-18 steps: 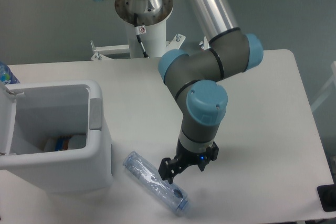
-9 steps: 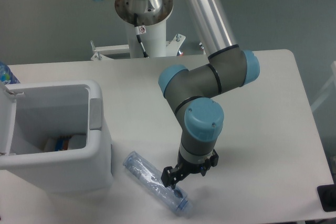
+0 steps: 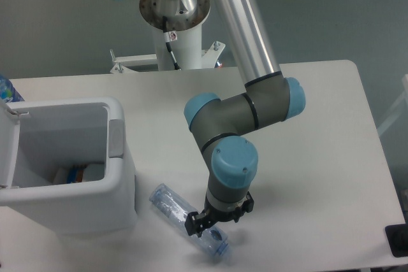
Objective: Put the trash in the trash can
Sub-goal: 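Lower the gripper and close it around the bottle's middle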
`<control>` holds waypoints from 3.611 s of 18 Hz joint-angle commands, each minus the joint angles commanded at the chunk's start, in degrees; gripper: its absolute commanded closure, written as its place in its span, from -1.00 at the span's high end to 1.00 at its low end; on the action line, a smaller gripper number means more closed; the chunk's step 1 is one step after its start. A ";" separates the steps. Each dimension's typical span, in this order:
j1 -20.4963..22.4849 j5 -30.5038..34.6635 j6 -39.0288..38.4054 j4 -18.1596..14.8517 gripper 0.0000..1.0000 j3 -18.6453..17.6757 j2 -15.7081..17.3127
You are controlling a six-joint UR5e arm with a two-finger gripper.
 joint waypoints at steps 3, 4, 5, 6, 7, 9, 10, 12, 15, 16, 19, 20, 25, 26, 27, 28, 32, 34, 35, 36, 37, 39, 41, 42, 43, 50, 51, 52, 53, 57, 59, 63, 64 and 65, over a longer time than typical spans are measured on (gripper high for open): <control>-0.70 1.15 -4.40 0.70 1.00 0.35 -0.53; -0.79 1.15 -5.37 0.70 1.00 0.35 -0.36; -0.88 1.33 -6.34 0.70 1.00 0.35 -0.35; -0.97 1.76 -7.39 0.70 1.00 0.26 -0.44; -1.40 2.46 -8.18 0.70 1.00 0.35 -0.53; -1.85 3.08 -8.89 0.62 1.00 0.35 -0.53; -2.20 3.69 -8.89 0.62 1.00 0.35 -0.62; -2.81 4.14 -9.59 0.62 1.00 0.00 -0.62; -3.25 4.14 -10.12 0.27 1.00 -0.09 -0.79; -3.34 4.40 -10.12 0.09 1.00 -0.17 -0.79; -4.04 5.11 -10.21 -0.09 1.00 -0.35 -0.97; -4.04 5.54 -10.21 -0.17 1.00 -0.44 -0.97; -4.13 5.55 -10.30 -1.84 1.00 -0.44 -0.97; -4.13 5.55 -10.30 -1.84 1.00 -0.44 -0.97; -4.13 5.55 -10.39 -1.84 1.00 -0.44 -0.97; -4.22 5.55 -10.47 -1.84 1.00 -0.44 -0.97; -4.31 5.55 -11.88 -1.84 0.59 -0.35 -0.88; -4.31 5.63 -11.97 -1.76 0.51 -0.26 -0.88; -4.31 5.63 -11.97 -1.67 0.50 -0.35 -0.88; -4.31 5.72 -11.97 -1.67 0.49 -0.35 -0.88; -4.31 5.81 -11.97 -1.58 0.47 -0.35 -0.88; -4.40 5.90 -11.97 -1.58 0.41 -0.35 -0.88; -4.40 5.99 -11.97 -1.58 0.35 -0.35 -0.79; -4.31 5.99 -11.97 -1.58 0.33 -0.35 -0.71; -4.31 5.90 -11.97 -1.58 0.33 -0.35 -0.71; -4.31 6.16 -11.88 -1.49 0.31 -0.35 -0.53; -4.40 6.34 -11.88 -1.49 0.27 -0.35 -0.53; -4.31 6.60 -11.88 -1.58 0.25 -0.35 -0.53; -4.40 6.60 -11.88 -1.49 0.25 -0.35 -0.53; -4.40 6.60 -11.88 -1.41 0.28 -0.44 -0.70; -4.31 6.69 -11.88 -1.41 0.28 -0.53 -0.88; -4.40 7.30 -11.88 -1.32 0.02 -0.62 -0.88; -4.31 7.30 -11.88 -1.32 0.00 -0.62 -0.88; -4.40 7.30 -11.80 -1.32 -0.01 -0.62 -0.79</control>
